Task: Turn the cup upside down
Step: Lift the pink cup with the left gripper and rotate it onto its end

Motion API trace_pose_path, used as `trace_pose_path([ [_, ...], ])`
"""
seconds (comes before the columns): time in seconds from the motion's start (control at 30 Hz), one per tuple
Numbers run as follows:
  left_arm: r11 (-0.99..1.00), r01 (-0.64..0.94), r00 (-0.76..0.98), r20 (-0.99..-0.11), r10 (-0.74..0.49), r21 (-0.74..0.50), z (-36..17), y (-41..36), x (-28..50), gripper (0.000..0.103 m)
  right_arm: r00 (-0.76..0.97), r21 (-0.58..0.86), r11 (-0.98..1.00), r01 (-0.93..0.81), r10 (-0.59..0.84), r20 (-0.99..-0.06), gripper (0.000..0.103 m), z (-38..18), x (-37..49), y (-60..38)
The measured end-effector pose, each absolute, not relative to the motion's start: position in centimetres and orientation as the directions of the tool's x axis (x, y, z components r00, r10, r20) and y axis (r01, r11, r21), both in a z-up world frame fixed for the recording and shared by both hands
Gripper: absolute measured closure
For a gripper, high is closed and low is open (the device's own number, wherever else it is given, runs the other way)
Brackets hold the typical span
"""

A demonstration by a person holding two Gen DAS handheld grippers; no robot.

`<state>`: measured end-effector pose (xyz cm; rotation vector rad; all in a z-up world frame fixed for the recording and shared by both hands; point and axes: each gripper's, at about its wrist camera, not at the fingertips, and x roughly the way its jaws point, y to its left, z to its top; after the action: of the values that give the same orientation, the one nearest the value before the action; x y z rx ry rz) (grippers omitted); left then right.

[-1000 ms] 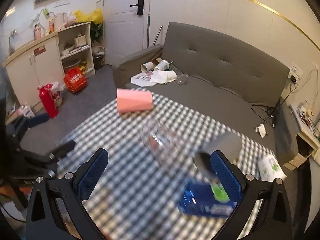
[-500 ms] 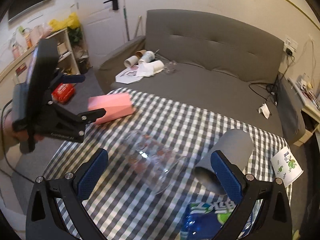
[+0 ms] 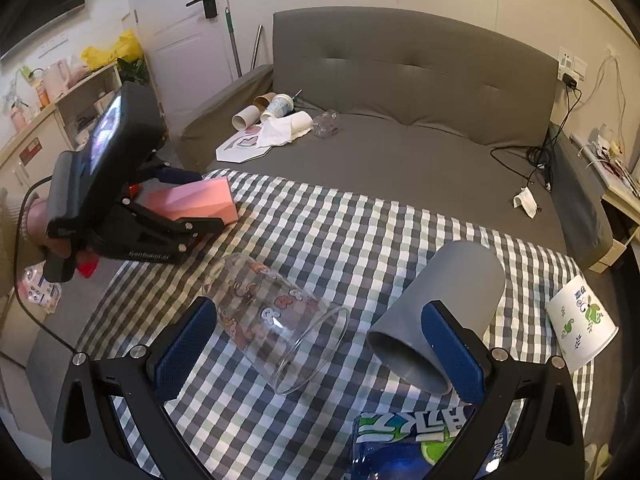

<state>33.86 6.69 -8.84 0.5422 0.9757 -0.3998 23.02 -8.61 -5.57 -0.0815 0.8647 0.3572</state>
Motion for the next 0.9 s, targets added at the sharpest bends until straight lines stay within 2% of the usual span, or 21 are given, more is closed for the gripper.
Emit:
trace_pose_path([
  [0.1,0.807,0.547,0.466,-0.882,-0.072,0.223,-8.6,6.9,33.8,0.041,0.598,0.079,0.937,-0.339,0.279,-0.751,0.000,-5.3,22.4,-8.7],
  [0.2,0.852,0.481,0.449,-0.892,-0.039,0.205,-7.5,6.5,32.7,0.041,0.602,0.089,0.940,-0.331,0.282,-0.747,0.000,-4.7,21.5,-9.1],
  [0.43,0.910,0.371,0.413,-0.910,0.017,0.185,-5.4,5.2,26.6,0.042,0.647,0.113,0.942,-0.317,0.302,-0.700,0.000,-1.5,18.2,-10.4],
  [0.67,0.972,0.235,0.404,-0.911,-0.077,0.022,-3.2,2.6,18.6,0.043,0.699,0.082,0.947,-0.312,0.287,-0.655,0.000,1.2,13.0,-12.2],
  [0.9,0.976,0.196,0.325,-0.933,-0.156,-0.095,-4.1,-1.1,14.3,0.043,0.695,0.104,0.963,-0.250,0.253,-0.673,0.000,0.0,8.9,-15.9],
])
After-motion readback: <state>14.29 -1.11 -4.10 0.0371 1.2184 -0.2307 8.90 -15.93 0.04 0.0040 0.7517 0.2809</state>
